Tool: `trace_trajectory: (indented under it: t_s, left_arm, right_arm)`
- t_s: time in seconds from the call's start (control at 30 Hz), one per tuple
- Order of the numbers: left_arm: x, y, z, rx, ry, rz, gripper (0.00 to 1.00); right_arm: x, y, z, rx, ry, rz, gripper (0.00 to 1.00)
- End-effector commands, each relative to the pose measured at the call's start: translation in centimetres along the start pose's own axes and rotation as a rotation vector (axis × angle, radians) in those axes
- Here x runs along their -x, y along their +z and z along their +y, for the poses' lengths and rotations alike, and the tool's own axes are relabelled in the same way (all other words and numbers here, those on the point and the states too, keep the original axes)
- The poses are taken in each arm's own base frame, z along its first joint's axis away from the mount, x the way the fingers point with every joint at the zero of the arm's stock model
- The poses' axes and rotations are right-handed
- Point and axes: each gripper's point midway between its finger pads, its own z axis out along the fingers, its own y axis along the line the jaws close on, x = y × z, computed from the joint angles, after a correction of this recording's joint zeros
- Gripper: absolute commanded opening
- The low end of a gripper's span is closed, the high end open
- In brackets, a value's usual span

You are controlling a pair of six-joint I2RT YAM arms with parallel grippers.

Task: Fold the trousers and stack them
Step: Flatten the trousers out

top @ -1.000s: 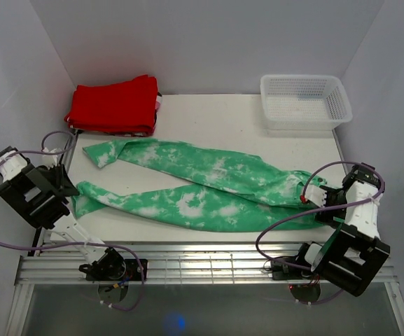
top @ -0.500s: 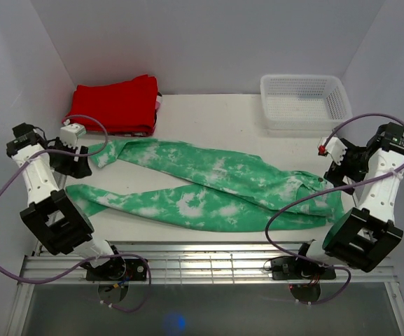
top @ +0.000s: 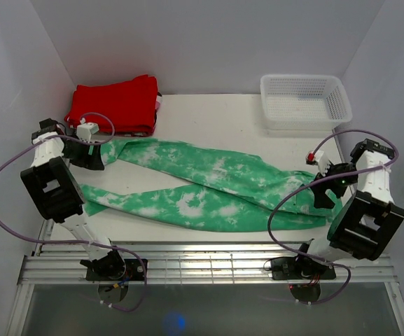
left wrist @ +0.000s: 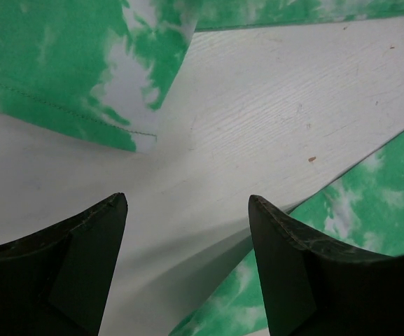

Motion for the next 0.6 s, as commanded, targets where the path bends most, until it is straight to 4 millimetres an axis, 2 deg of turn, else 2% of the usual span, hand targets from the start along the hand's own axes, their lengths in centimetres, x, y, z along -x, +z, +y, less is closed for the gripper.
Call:
trace_trajectory:
  t_s: [0.0, 0.03, 0.07, 0.13, 0.2, 0.27, 0.3, 0.33, 0.4, 0.43, 0.5, 0.53, 0.57]
  left_arm:
    - [1.6, -0.6, 0.3, 0.022, 0.045, -0.025, 0.81]
    - [1.4, -0.3, 0.3, 0.014, 0.039, -0.019, 0.81]
    - [1.3, -0.2, 0.2, 0.010, 0.035, -0.018, 0.80]
    - [1.0, 0.0, -0.2, -0.006, 0.029, -0.021, 0.80]
    - [0.6, 0.3, -0.7, -0.021, 0.021, -0.016, 0.80]
    - [0.7, 0.3, -0.7, -0.018, 0.020, -0.024, 0.80]
    - [0.7, 0.3, -0.7, -0.016, 0.020, -0.026, 0.81]
    - [0.6, 0.4, -0.7, -0.014, 0.021, -0.027, 0.80]
    - [0.7, 0.5, -0.5, -0.011, 0.031, -0.028, 0.81]
    - [0.6, 0.6, -0.4, -0.009, 0.032, -0.026, 0.81]
    - [0.6, 0.7, -0.3, -0.012, 0.034, -0.024, 0.81]
    - [0.6, 0.8, -0.4, -0.019, 0.048, -0.025, 0.81]
    - [0.6, 0.8, -0.5, -0.022, 0.057, -0.027, 0.81]
  right_arm:
    - [0.0, -0.6, 3.0, -0.011, -0.220, 0.005, 0.96]
    - [-0.5, -0.1, 3.9, 0.003, -0.250, 0.010, 0.96]
    - [-0.4, -0.5, 4.1, -0.032, -0.327, 0.015, 0.96]
    - [-0.5, -0.1, 5.1, -0.034, -0.384, 0.013, 0.97]
    - [-0.1, -0.3, 5.5, -0.070, -0.473, 0.014, 0.98]
    - [-0.3, 0.6, 5.9, -0.097, -0.514, 0.031, 0.98]
    - [-0.4, 1.0, 5.6, -0.114, -0.547, 0.058, 0.98]
    - [0.0, 1.2, 3.9, -0.196, -0.563, 0.071, 0.98]
    - [-0.5, 2.5, 3.4, -0.233, -0.587, 0.106, 0.98]
    - [-0.2, 2.6, 2.4, -0.278, -0.598, 0.111, 0.95]
    - [-0.6, 3.5, 2.3, -0.267, -0.591, 0.129, 0.84]
    - [-0.5, 3.6, 2.2, -0.267, -0.586, 0.132, 0.72]
    - [-0.3, 3.8, 1.7, -0.278, -0.563, 0.126, 0.67]
